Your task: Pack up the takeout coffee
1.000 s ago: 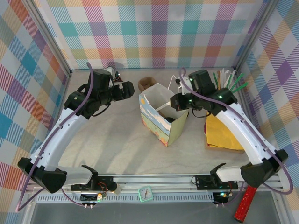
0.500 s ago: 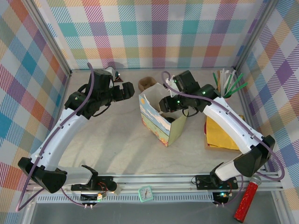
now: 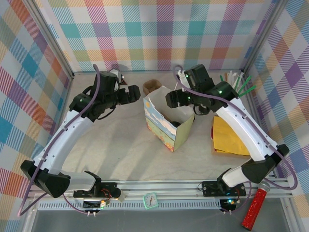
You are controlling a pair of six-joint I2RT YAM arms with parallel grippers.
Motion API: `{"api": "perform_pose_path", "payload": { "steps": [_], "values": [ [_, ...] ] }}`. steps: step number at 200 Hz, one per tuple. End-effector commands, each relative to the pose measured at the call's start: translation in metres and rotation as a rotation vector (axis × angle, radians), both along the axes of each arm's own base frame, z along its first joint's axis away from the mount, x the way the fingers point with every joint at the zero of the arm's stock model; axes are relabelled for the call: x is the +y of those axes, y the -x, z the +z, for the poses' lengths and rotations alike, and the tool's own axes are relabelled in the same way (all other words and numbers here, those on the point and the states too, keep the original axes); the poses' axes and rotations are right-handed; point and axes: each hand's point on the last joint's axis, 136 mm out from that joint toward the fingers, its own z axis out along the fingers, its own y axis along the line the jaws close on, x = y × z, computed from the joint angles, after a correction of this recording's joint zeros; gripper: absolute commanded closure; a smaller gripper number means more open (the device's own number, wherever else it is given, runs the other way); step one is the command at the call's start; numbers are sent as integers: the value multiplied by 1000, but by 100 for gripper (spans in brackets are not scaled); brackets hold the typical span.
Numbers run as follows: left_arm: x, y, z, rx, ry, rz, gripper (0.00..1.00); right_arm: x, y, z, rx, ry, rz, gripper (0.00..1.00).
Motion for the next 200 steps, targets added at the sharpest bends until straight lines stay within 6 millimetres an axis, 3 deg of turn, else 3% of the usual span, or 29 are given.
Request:
{"api": "perform_pose_path", "payload": {
  "steps": [1, 16, 49, 82, 100, 112, 132, 200],
  "values": [
    [-17, -2, 21, -50, 35, -77, 0, -47, -1, 14, -40, 52, -181, 9],
    [-24, -3, 28, -59, 52, -113, 0, -73, 0, 9, -17, 57, -281, 0],
    [-37, -3, 49, -87, 90, -180, 0, -137, 14, -22, 142, 21, -535, 1],
    [-56, 0, 60, -84, 136, -269, 0, -175, 40, -69, 278, 47, -648, 1],
    [-67, 4, 61, -81, 129, -316, 0, -180, 53, -102, 395, 56, -650, 1],
    [-72, 7, 62, -86, 121, -334, 0, -181, 62, -122, 461, 92, -638, 12],
    [-74, 10, 62, -88, 124, -345, 0, -178, 74, -150, 560, 120, -625, 21],
    [-77, 15, 61, -102, 117, -371, 0, -186, 98, -197, 684, 210, -637, 33]
  ]
}}
